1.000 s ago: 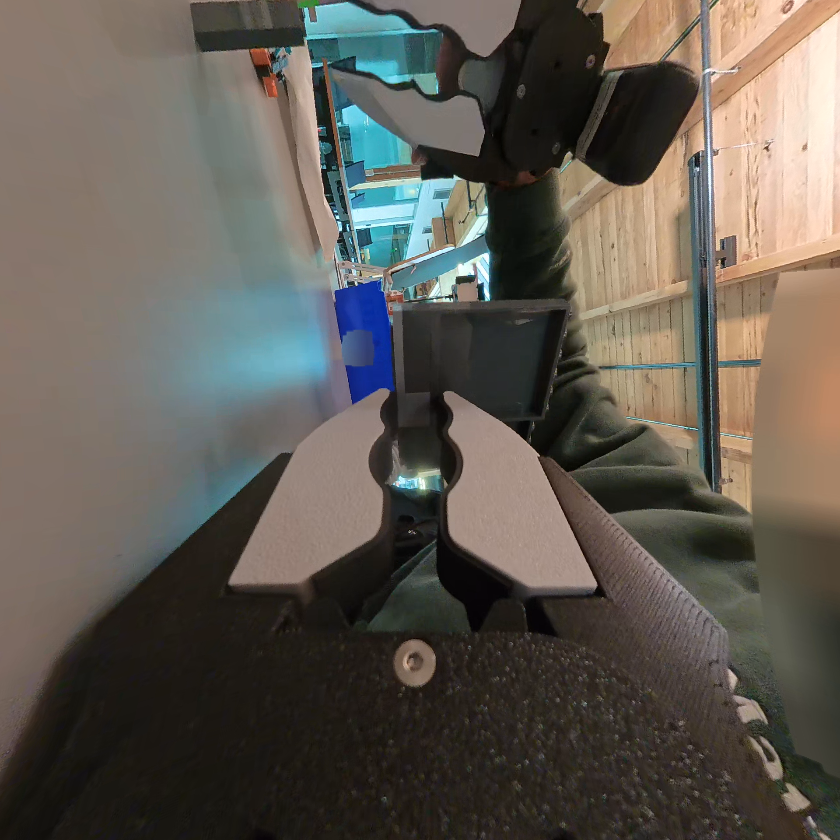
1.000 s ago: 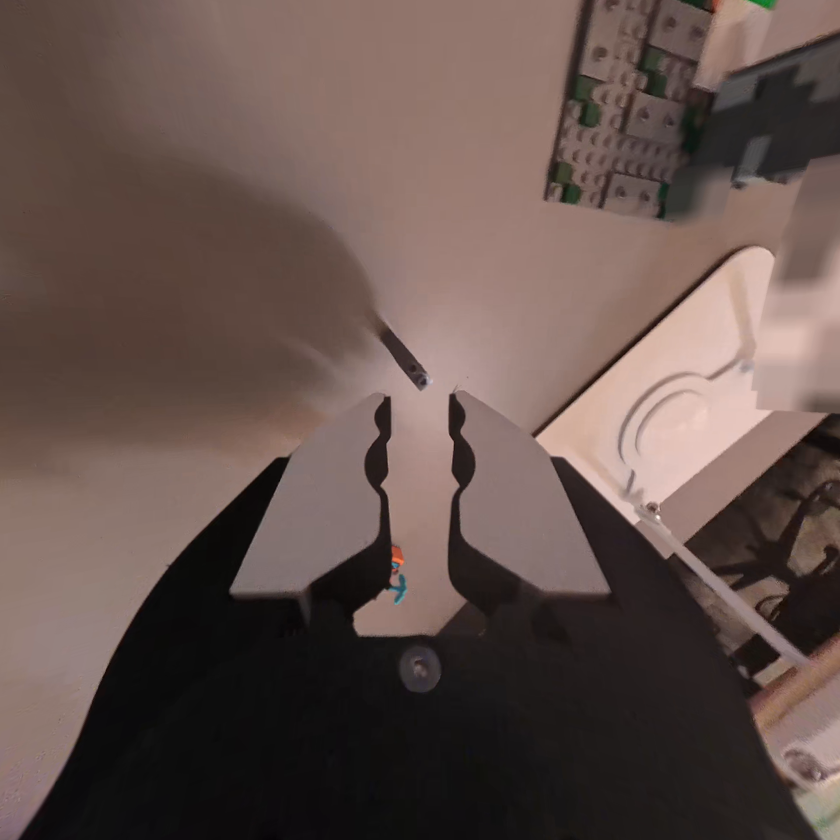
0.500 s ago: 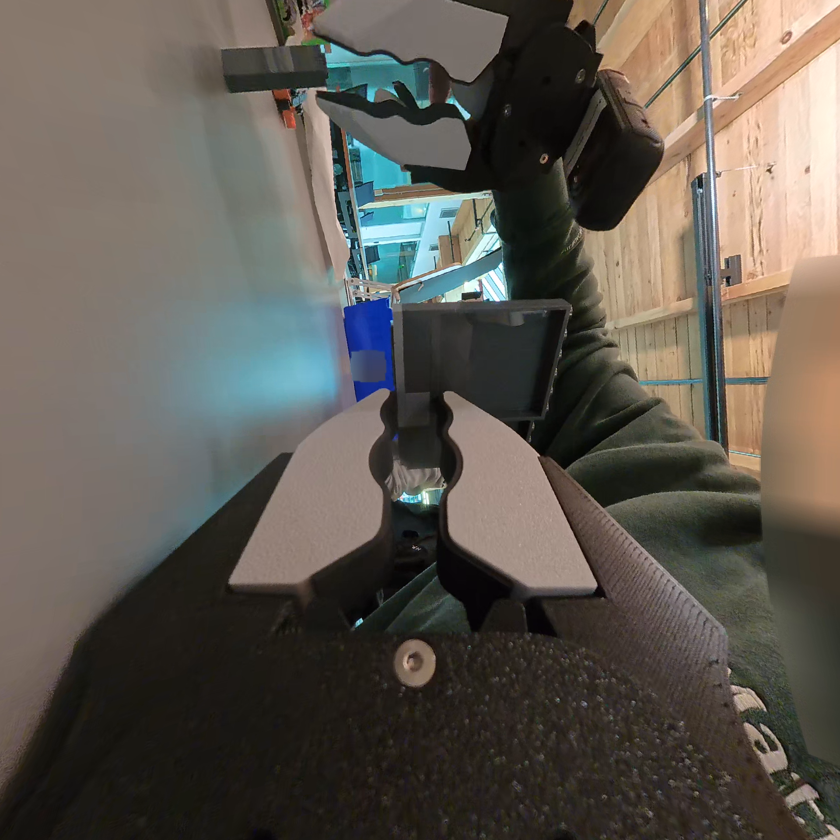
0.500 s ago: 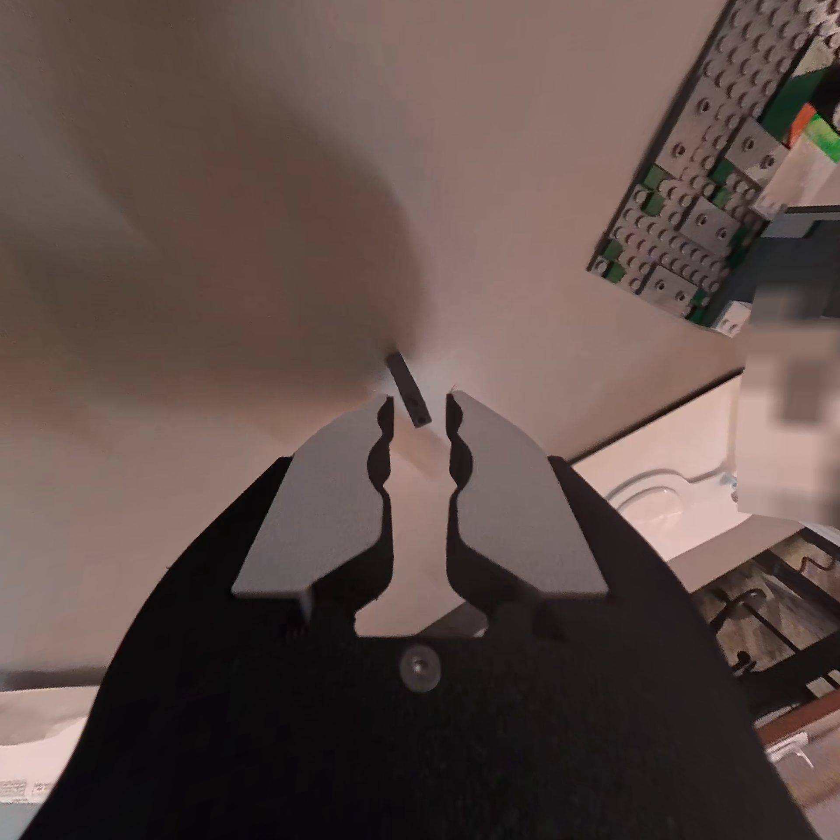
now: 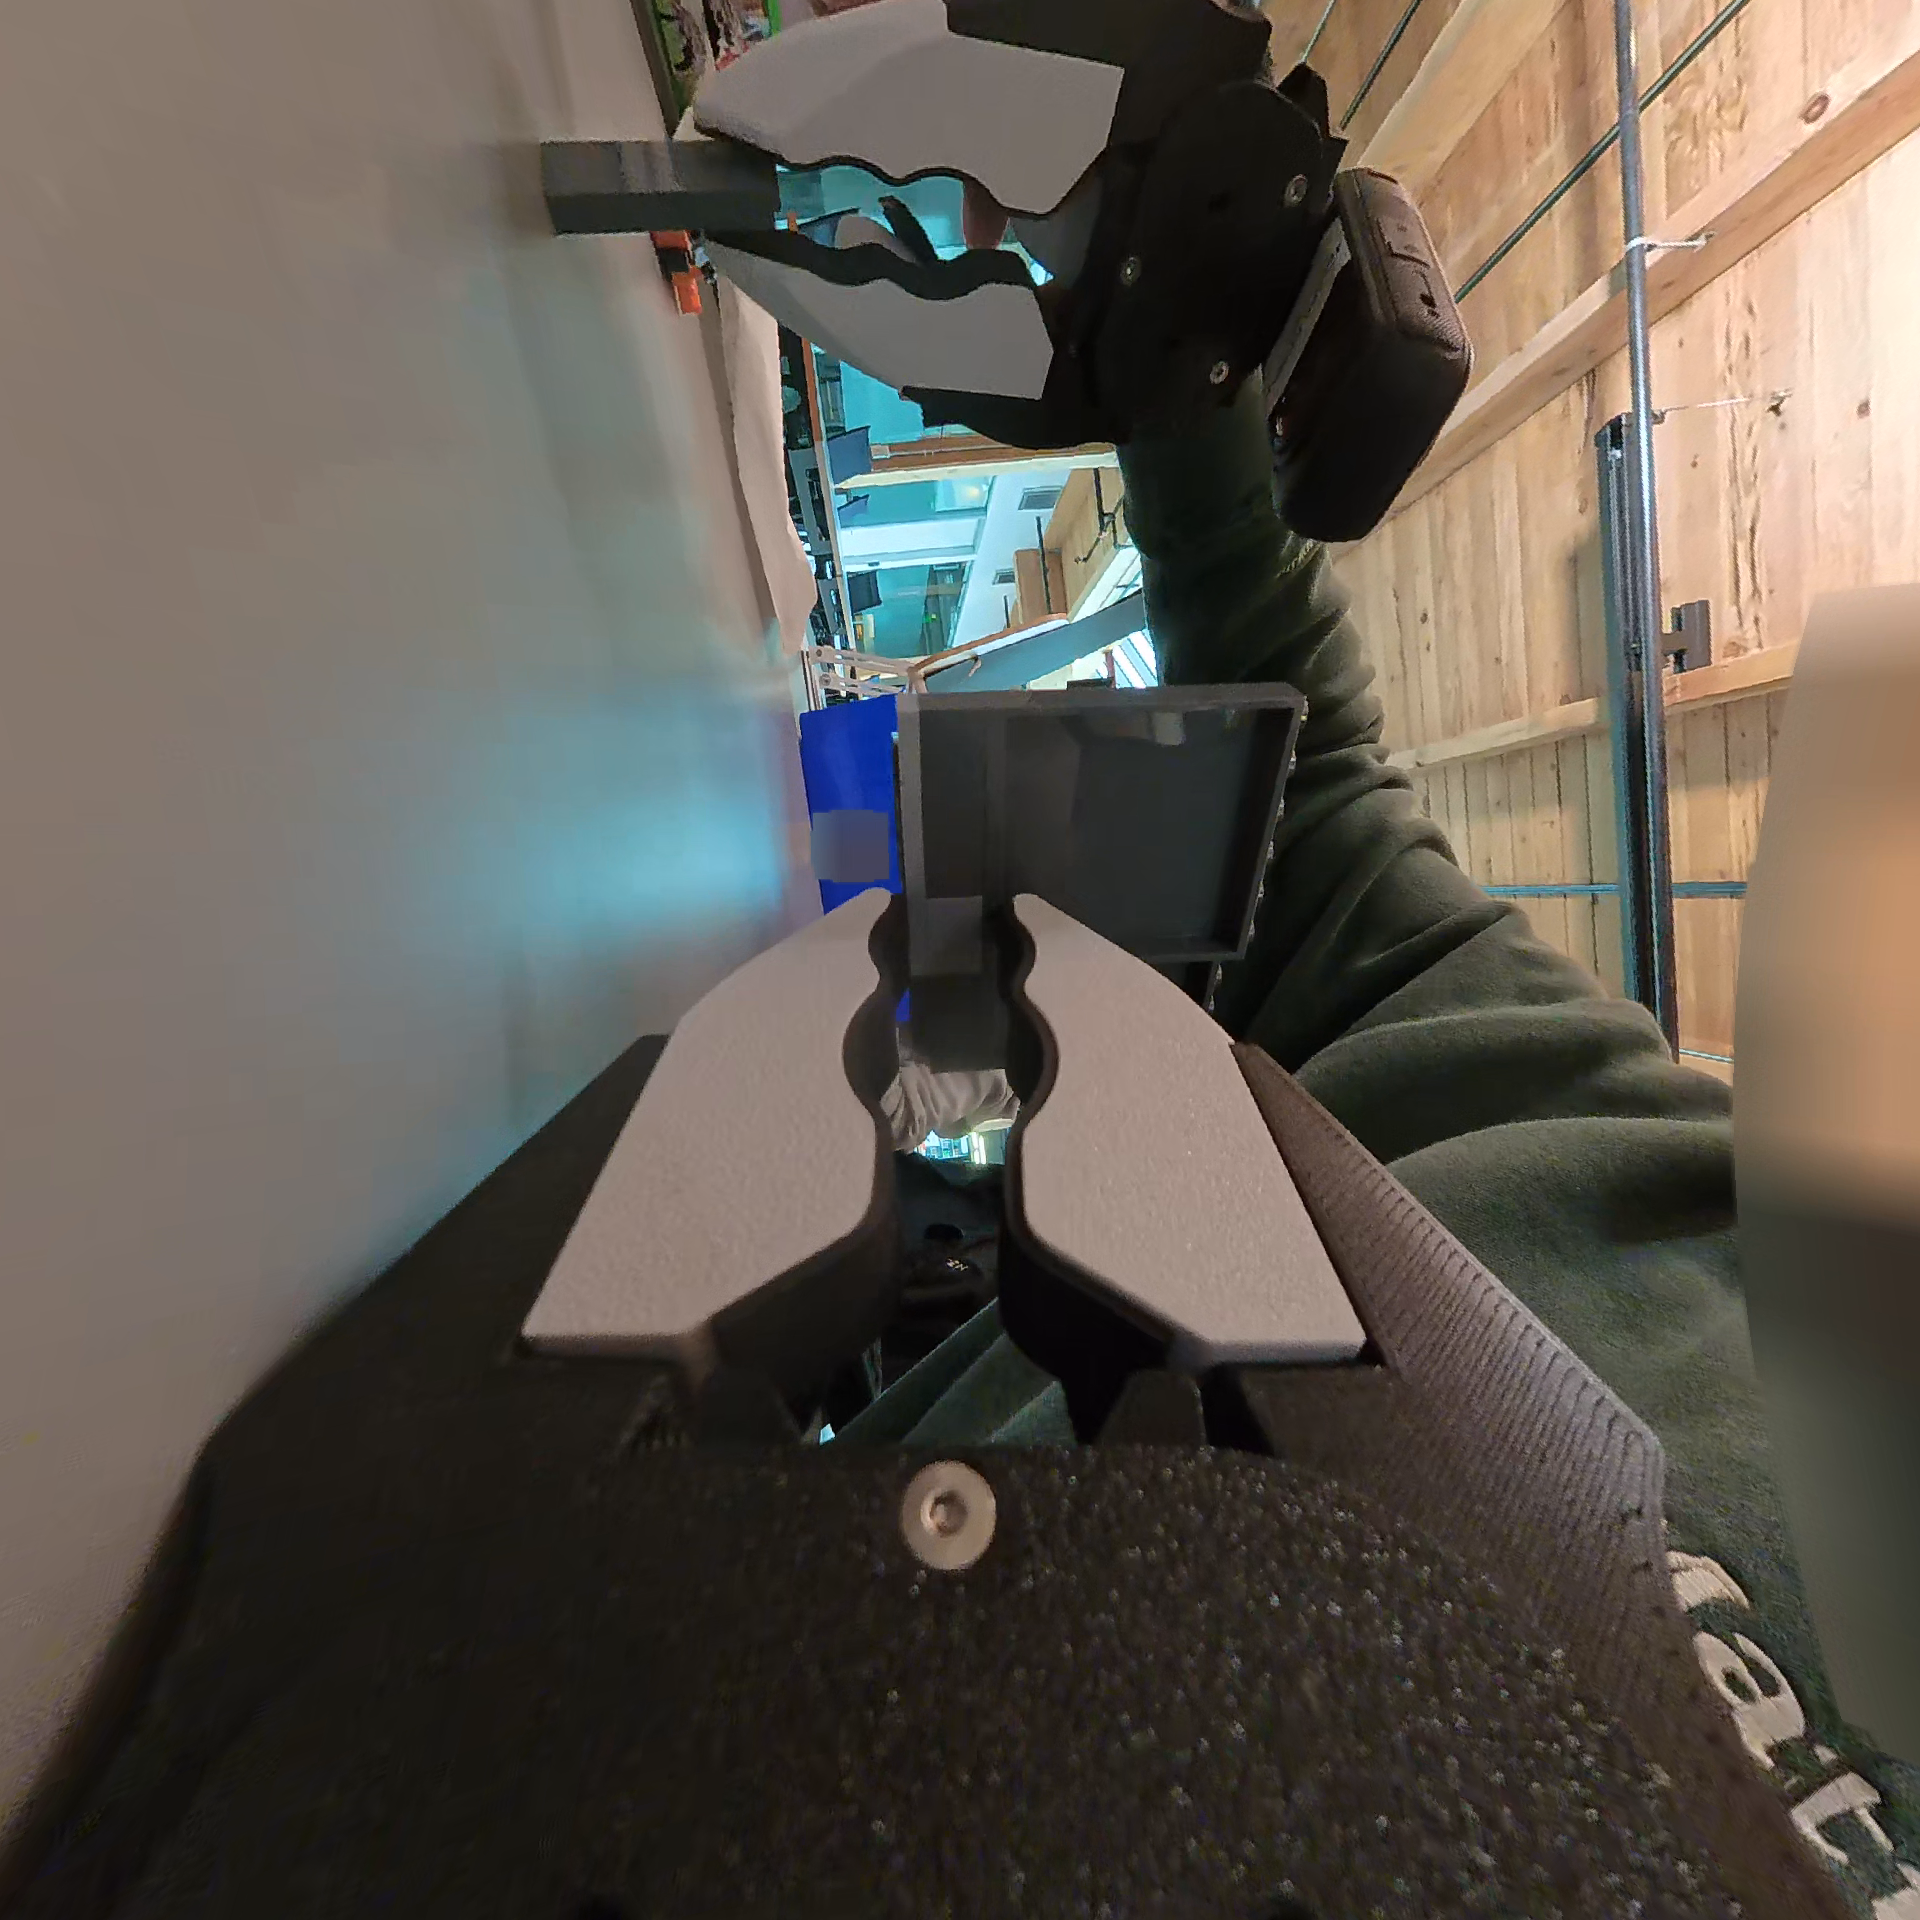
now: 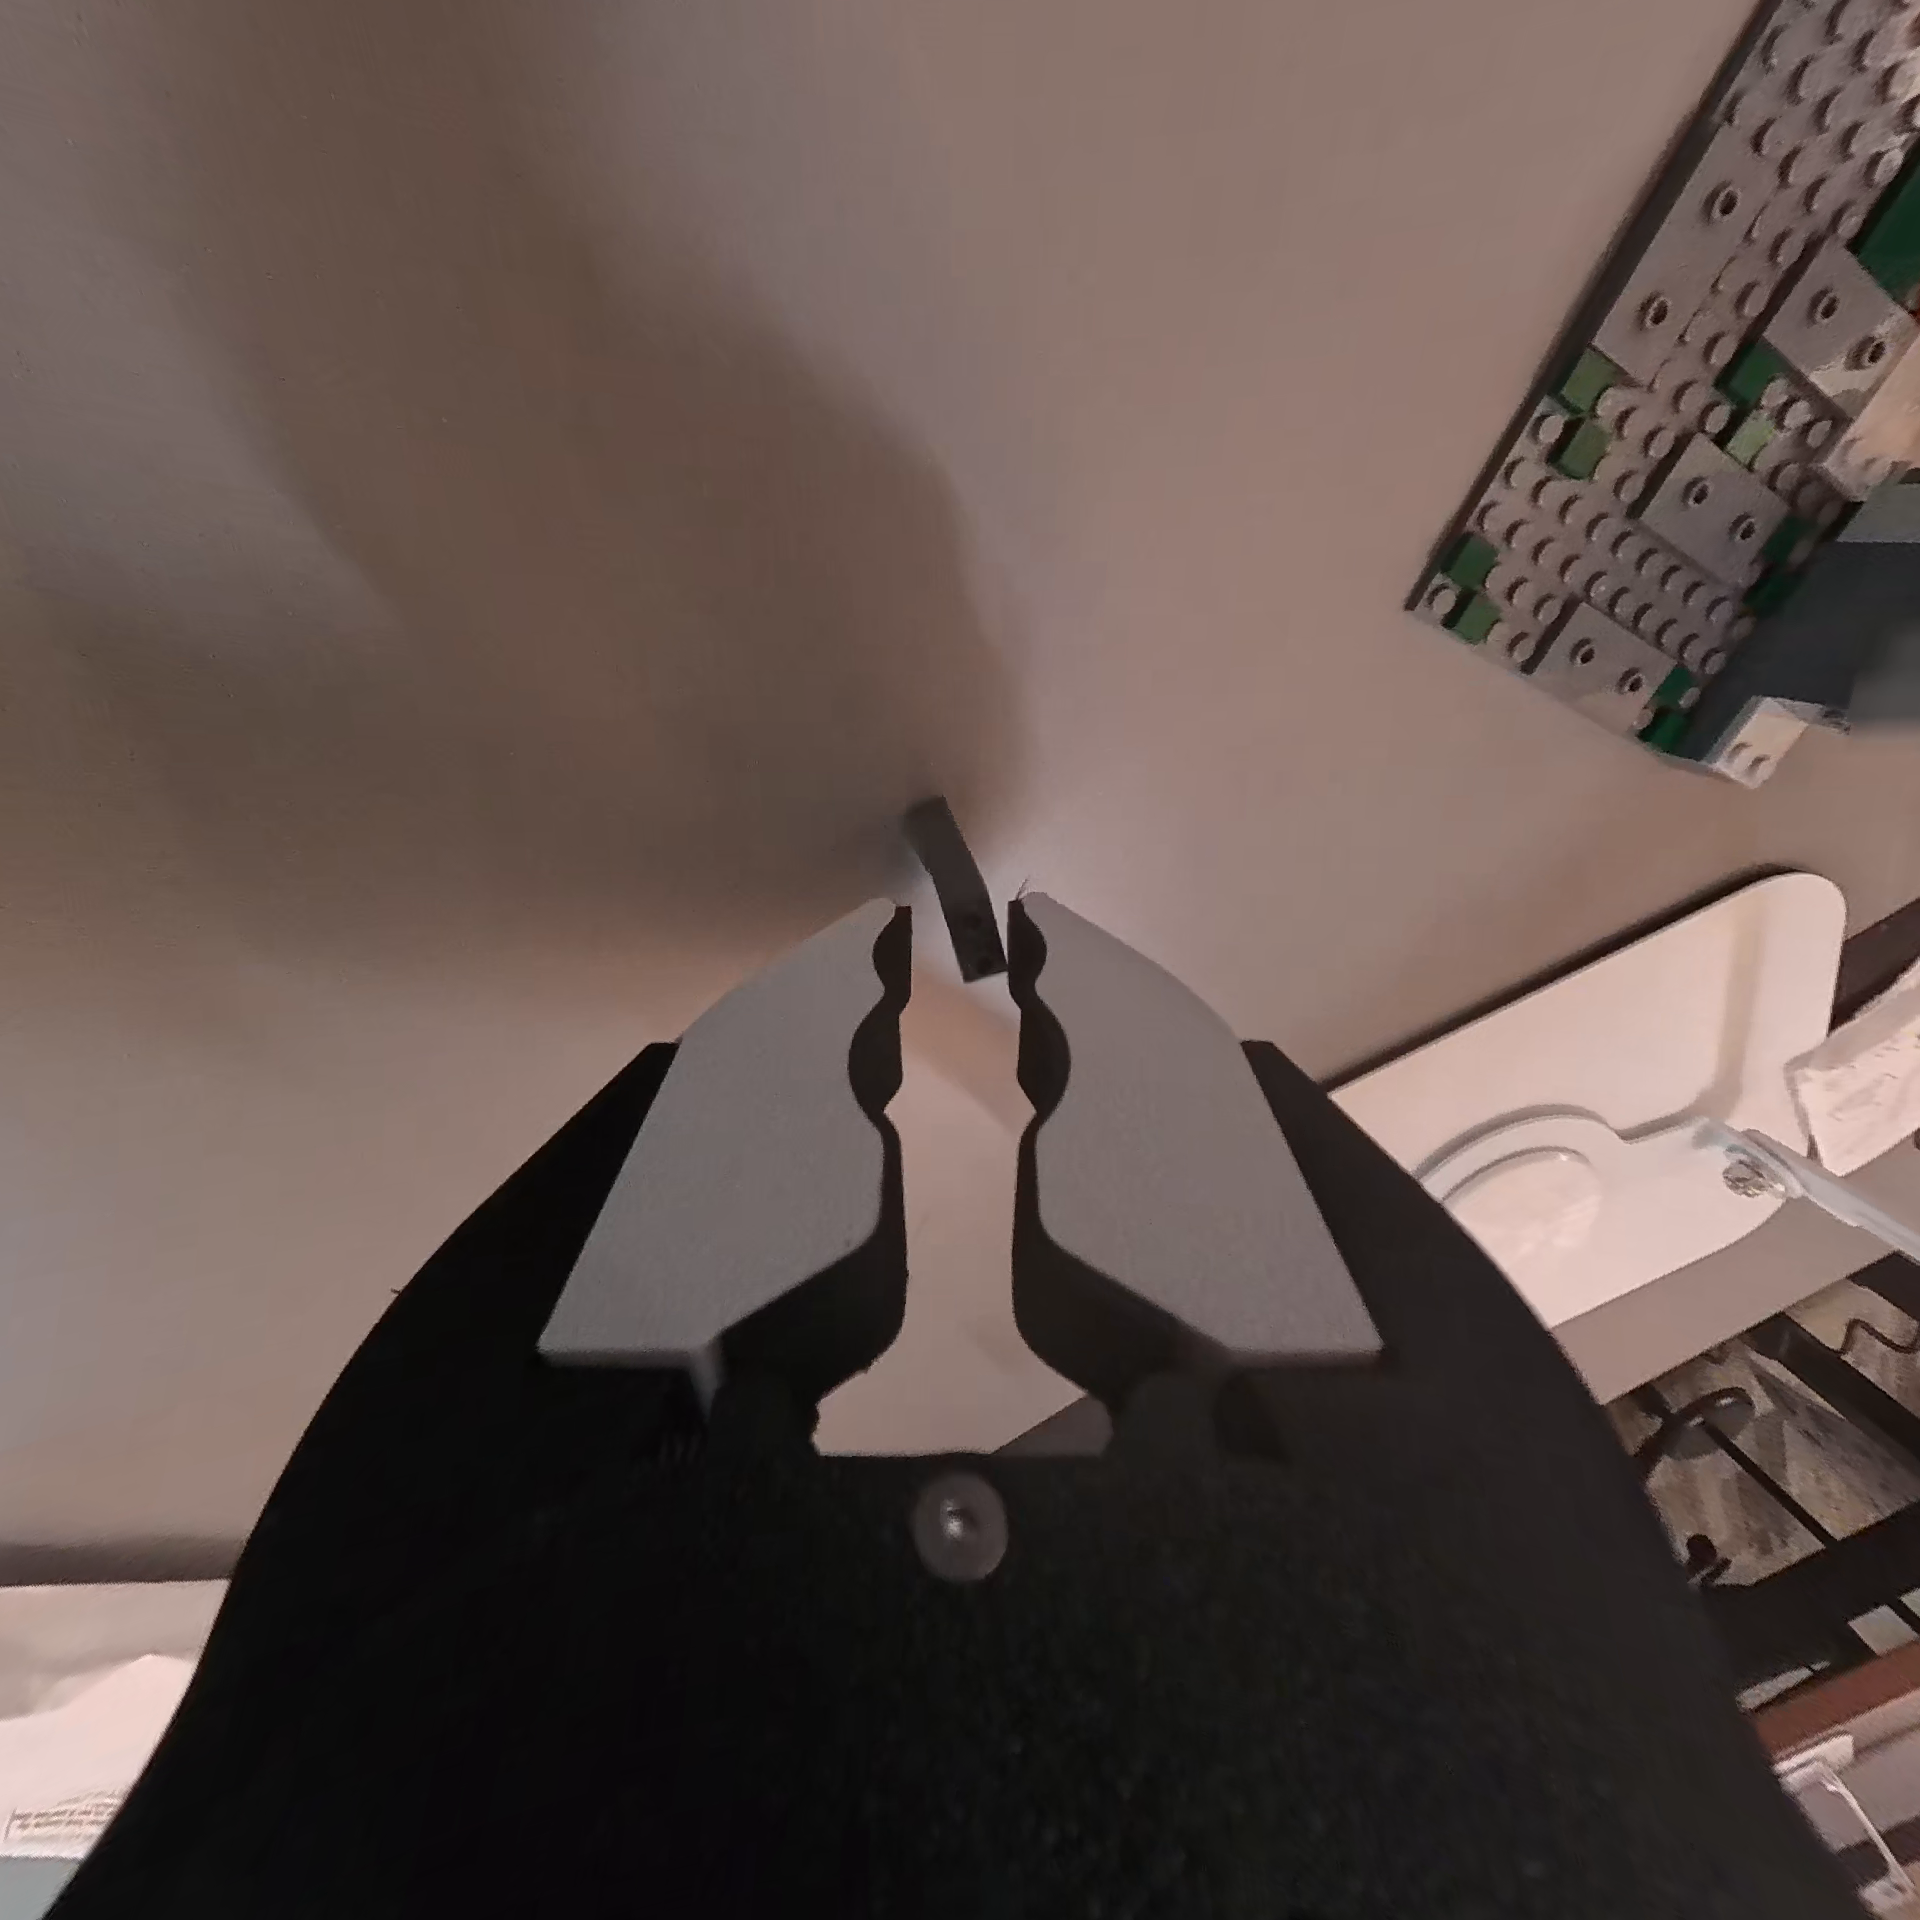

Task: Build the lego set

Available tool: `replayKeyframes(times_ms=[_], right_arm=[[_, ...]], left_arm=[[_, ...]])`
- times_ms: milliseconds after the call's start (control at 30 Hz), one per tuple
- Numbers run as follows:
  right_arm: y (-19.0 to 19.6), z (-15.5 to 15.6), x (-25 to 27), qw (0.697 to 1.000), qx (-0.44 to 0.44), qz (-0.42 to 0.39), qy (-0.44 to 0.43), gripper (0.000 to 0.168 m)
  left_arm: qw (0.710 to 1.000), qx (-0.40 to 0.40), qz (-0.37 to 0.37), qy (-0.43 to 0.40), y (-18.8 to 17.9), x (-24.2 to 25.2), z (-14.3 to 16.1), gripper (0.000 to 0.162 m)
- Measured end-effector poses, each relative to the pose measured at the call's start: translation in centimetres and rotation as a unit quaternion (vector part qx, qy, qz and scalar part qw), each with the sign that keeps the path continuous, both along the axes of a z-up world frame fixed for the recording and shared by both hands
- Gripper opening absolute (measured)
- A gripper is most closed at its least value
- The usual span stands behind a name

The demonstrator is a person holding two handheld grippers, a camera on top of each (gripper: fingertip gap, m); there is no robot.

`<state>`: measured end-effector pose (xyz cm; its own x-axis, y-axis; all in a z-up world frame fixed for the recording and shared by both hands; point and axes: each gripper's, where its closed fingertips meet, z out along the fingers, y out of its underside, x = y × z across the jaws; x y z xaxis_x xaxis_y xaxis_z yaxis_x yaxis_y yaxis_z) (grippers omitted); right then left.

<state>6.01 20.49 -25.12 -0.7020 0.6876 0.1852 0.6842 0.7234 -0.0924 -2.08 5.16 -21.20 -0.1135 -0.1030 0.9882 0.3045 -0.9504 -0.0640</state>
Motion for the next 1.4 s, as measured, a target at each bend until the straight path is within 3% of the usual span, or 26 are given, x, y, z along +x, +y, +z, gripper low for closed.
replayKeyframes(times_ms=[167,300,433,567,900,1033,1400], right_arm=[[0.0,0.2,-0.1,1.0,-0.004,-0.01,0.009,0.008],[-0.7,0.7,0.0,0.996,-0.041,-0.073,0.007,0.008],[-1.7,3.3,-0.9,0.987,-0.048,-0.145,0.058,0.007],[-4.6,6.3,-2.3,0.977,0.005,-0.173,0.123,0.007],[-14.0,9.2,-4.5,0.971,0.074,-0.169,0.15,0.007],[-15.0,9.4,-4.7,0.972,0.077,-0.172,0.137,0.007],[-15.2,8.7,-6.2,0.978,0.094,-0.157,0.098,0.008]], left_arm=[[1.0,0.0,0.0,0.001,0.1,0.0,0.0,0.016],[1.0,-0.001,0.002,0.0,0.1,-0.1,0.0,0.016],[1.0,0.004,0.009,0.0,0.3,-0.3,0.2,0.016],[1.0,0.012,0.022,0.006,0.7,-0.6,0.3,0.016],[0.992,0.111,0.039,0.039,0.3,-1.0,1.6,0.016],[0.984,0.159,0.046,0.07,0.0,-1.1,2.1,0.016],[0.984,0.152,0.048,0.078,-0.3,-1.4,1.9,0.016]])
